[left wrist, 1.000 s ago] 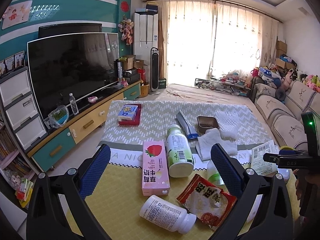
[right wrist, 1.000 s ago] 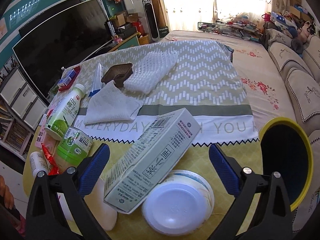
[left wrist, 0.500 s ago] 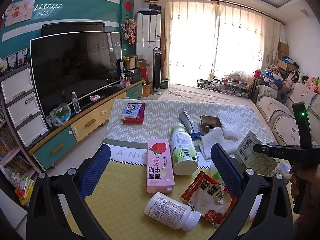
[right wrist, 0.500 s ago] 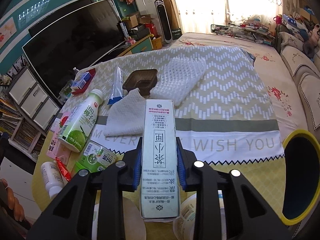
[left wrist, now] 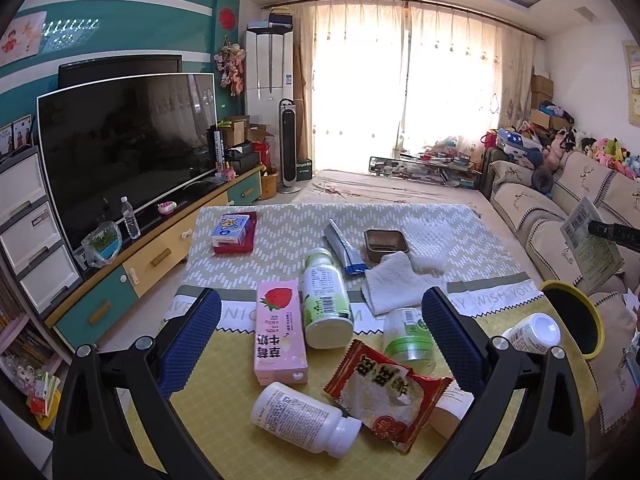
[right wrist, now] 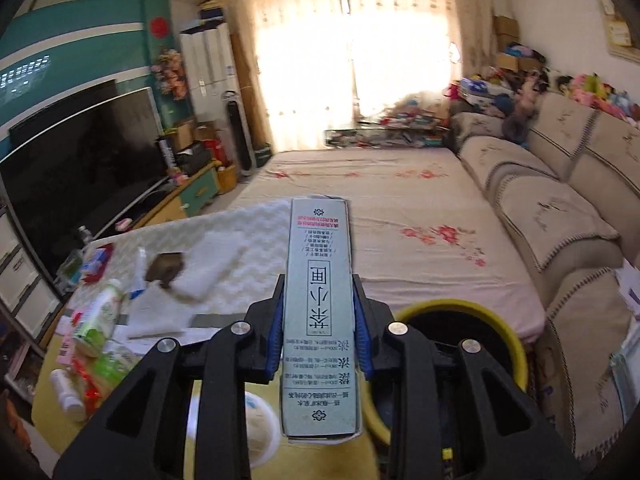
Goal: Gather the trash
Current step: 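Carry the carton over the yellow-rimmed bin and open the right tool, then reach the left tool to the white leaf-print paper cup and grasp it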
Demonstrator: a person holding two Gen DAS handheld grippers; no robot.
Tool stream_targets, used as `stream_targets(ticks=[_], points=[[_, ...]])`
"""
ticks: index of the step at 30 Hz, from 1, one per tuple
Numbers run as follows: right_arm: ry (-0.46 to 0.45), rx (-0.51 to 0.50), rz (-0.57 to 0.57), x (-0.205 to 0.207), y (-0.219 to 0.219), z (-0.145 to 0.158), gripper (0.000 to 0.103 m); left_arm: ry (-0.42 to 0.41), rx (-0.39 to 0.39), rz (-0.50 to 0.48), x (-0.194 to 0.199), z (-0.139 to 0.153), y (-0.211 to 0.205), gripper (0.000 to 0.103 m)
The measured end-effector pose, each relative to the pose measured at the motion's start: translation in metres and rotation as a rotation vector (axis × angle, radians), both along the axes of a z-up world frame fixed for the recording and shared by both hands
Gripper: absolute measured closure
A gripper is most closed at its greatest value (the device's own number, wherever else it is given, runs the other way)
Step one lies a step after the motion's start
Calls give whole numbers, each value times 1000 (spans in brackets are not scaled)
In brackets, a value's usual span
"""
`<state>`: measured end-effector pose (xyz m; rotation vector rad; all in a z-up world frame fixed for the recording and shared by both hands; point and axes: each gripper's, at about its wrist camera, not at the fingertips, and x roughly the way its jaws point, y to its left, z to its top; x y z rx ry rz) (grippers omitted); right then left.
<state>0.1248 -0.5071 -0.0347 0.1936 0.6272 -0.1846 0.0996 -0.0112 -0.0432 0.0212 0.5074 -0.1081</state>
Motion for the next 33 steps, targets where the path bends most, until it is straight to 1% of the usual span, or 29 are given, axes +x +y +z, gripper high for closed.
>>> stream_targets(ticks=[3, 7, 11, 14, 15, 16, 17, 19, 21, 23, 25, 27, 30, 33], points=[[86, -4, -94, 0, -43, -31, 75, 16, 3, -44, 0, -3, -19, 4], [209, -16, -181, 8, -83, -80, 75, 40, 17, -118, 0, -7, -48, 4], [301, 29, -218, 20, -111, -123, 75, 54, 44, -187, -5, -11, -75, 4], [335, 49, -236, 23, -125, -140, 73, 46, 78, -228, -9, -12, -93, 4], [336, 55, -240, 24, -128, -143, 71, 43, 84, -240, -10, -12, -98, 4], [331, 60, -245, 24, -130, -144, 64, 42, 88, -253, -10, -12, -103, 4], [326, 53, -248, 23, -130, -144, 58, 44, 91, -268, -11, -12, -106, 4], [310, 45, -251, 22, -128, -140, 57, 49, 91, -298, -12, -13, -113, 4], [289, 58, -240, 18, -126, -136, 57, 55, 97, -329, -13, -15, -119, 4], [267, 64, -225, 12, -124, -130, 54, 63, 103, -369, -15, -19, -124, 4], [249, 67, -207, 6, -118, -124, 51, 86, 107, -434, -15, -24, -132, 4], [236, 75, -189, -1, -112, -119, 51, 113, 119, -506, -15, -32, -142, 4], [221, 85, -164, -8, -103, -114, 49, 148, 170, -610, -12, -44, -155, 4], [214, 89, -143, -12, -94, -109, 48, 179, 250, -671, -6, -57, -167, 4]])
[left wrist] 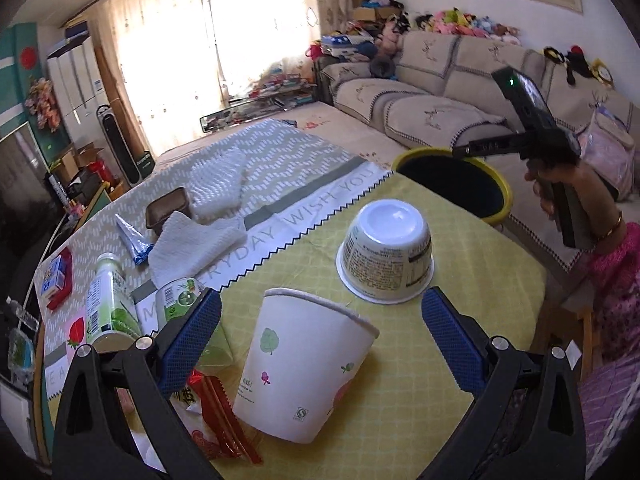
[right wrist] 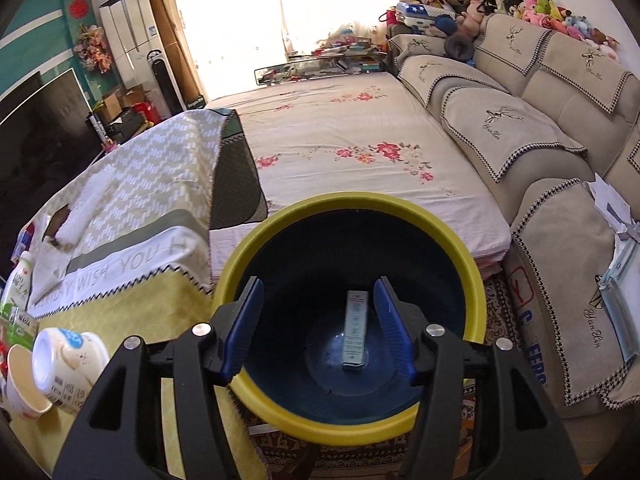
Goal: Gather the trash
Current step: 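Reach the left tool to the white leaf-print paper cup and grasp it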
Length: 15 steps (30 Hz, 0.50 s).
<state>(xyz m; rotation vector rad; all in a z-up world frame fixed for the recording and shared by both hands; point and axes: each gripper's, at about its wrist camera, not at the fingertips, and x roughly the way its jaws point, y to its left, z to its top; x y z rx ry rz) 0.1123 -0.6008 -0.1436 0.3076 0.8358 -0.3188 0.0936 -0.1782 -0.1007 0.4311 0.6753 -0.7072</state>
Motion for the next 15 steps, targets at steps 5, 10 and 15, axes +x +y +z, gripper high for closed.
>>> stream_targets(ticks=[5, 10, 15], points=[[-10, 12, 9, -4, 6, 1, 47, 33, 89, -54, 17, -18, -8, 4], [-2, 31, 19, -4, 6, -4, 47, 75, 155, -83, 28, -35, -17, 4], [1, 51, 23, -4, 6, -9, 47, 84, 217, -117, 26, -49, -28, 11]])
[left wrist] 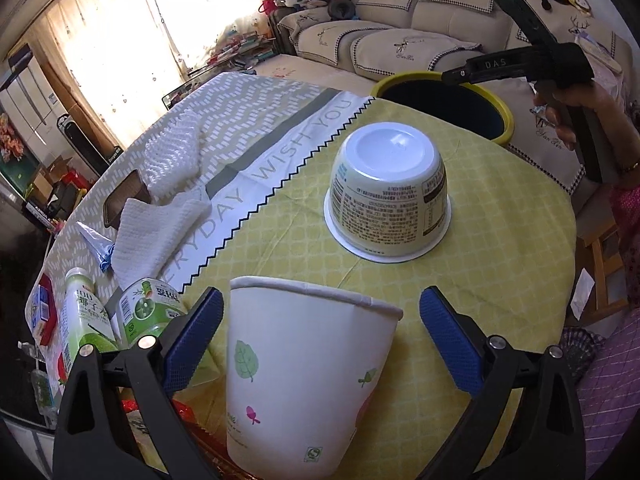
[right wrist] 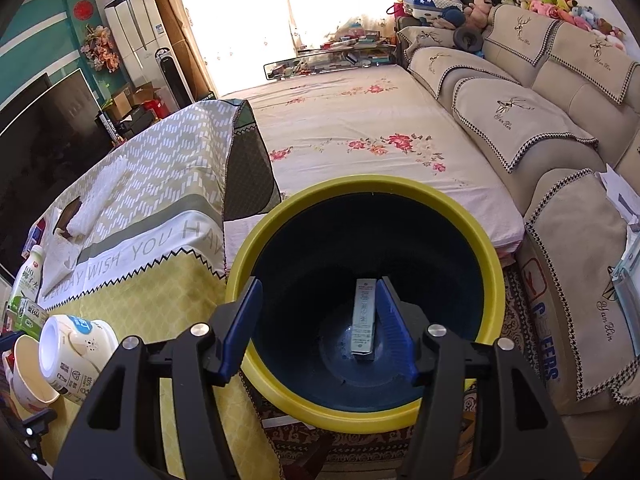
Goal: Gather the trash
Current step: 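Reach the left tool to the white leaf-print paper cup and grasp it, then carry the paper cup over the bin and open the left tool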
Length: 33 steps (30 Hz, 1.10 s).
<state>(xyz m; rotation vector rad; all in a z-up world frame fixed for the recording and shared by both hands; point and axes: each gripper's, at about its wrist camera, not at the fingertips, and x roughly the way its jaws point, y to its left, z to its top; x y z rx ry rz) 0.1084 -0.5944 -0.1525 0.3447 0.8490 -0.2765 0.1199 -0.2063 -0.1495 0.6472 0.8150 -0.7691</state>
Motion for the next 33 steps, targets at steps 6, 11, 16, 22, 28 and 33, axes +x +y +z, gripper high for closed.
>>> stream_targets(ticks=[6, 11, 16, 22, 28, 33], points=[[-10, 16, 2, -4, 1, -1, 47, 20, 19, 7, 0, -8, -1, 28], [-31, 19, 6, -10, 3, 6, 47, 41, -47, 18, 0, 4, 5, 31], [-62, 18, 6, -17, 3, 16, 47, 0, -156, -2, -11, 40, 1, 31], [-102, 13, -11, -32, -3, 28, 47, -31, -334, -49, -13, 98, -22, 31], [-148, -24, -73, -58, -17, 44, 47, -8, -437, -93, 0, 131, -91, 30], [-180, -36, -136, -82, -41, 53, 47, 69, -455, -83, 21, 122, -170, 29]])
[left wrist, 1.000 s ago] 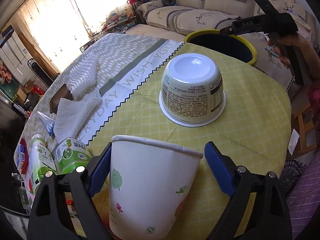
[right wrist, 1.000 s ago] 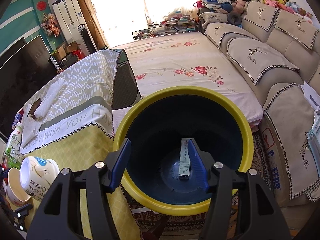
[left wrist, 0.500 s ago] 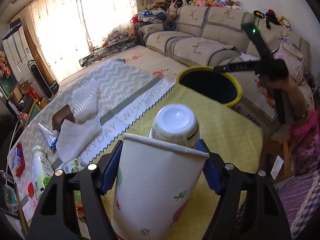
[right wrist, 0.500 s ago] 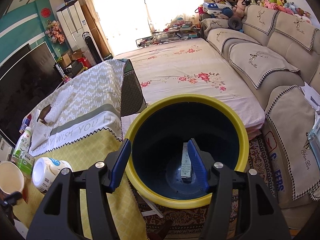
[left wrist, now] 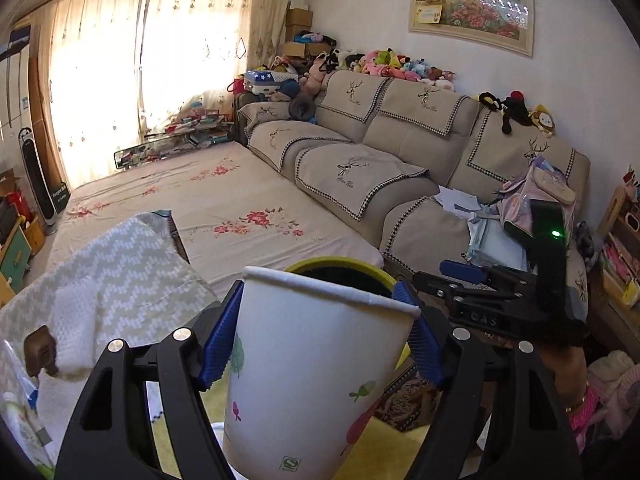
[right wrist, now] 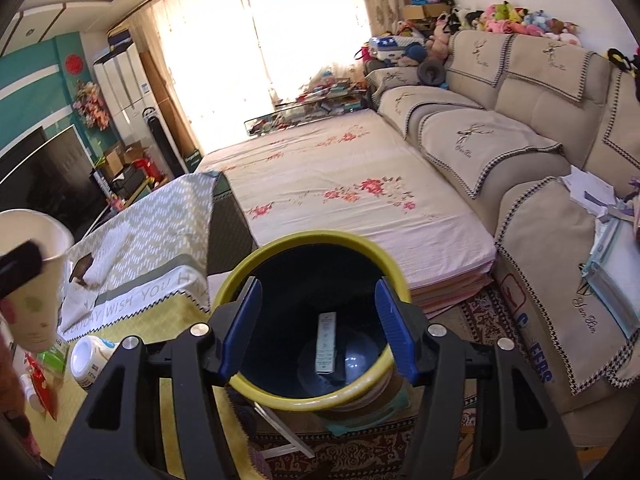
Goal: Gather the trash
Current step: 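Carry the paper cup over the bin and open the left tool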
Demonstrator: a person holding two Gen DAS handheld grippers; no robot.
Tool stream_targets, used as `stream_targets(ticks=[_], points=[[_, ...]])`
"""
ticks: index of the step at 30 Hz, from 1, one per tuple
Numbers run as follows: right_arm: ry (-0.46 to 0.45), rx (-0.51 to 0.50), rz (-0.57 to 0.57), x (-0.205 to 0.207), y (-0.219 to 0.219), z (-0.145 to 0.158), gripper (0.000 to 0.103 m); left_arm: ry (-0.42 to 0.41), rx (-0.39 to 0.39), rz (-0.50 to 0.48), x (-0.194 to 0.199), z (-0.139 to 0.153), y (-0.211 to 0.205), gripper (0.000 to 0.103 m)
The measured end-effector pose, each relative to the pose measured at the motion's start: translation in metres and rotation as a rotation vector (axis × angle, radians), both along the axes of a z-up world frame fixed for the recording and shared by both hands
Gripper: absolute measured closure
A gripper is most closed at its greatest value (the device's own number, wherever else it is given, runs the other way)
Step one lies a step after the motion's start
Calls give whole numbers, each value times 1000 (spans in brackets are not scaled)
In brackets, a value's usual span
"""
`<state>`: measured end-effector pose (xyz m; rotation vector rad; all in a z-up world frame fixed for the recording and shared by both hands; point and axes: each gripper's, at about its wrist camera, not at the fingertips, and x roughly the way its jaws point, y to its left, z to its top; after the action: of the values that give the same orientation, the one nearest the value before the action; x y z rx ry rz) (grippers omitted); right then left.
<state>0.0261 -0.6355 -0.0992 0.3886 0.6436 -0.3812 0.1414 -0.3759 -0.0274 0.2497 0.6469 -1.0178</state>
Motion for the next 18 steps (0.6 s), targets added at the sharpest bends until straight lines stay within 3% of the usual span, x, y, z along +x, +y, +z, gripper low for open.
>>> stream_targets(ticks=[4, 9, 18], points=[[-4, -3, -48, -16, -19, 0, 47, 87, 33, 10, 20, -25, -59, 30], [-5, 10, -105, -34, -43, -4, 46, 116, 62, 50, 37, -50, -108, 30], [1, 23, -126, -40, -57, -12, 42, 134, 80, 145, 62, -82, -125, 16]])
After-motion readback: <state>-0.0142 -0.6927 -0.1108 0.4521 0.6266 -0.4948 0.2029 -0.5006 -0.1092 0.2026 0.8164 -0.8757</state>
